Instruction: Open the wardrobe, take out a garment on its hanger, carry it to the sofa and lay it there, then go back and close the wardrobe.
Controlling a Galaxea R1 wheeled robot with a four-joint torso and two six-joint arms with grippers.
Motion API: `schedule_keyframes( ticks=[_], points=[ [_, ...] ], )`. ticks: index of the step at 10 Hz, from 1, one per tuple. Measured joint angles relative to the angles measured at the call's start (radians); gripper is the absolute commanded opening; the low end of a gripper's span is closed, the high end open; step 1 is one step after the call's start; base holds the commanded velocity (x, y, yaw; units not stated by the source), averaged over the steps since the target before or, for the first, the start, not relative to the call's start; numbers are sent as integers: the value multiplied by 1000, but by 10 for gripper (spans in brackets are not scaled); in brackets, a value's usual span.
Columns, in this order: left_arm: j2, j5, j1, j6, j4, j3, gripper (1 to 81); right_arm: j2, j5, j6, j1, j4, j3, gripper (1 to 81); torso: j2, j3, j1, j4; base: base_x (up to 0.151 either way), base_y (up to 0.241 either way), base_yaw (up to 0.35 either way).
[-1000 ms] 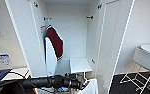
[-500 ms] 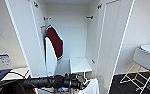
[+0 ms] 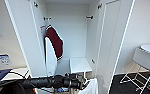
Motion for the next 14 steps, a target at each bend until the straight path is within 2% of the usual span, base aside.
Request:
schedule_keyframes(
  ticks=[5,9,14],
  points=[
    [-1,2,-2,0,-1,1,10,0,11,1,-9,1,0,811,0,0,0,0,0,0,-319],
    [0,8,0,0,-1,2,10,-16,74,0,-16,1,1,811,0,0,0,0,0,0,-328],
    [5,10,0,0,0,14,10,-11,75,2,-17,3,3,811,0,0,-1,0,0,0,-330]
  ],
)
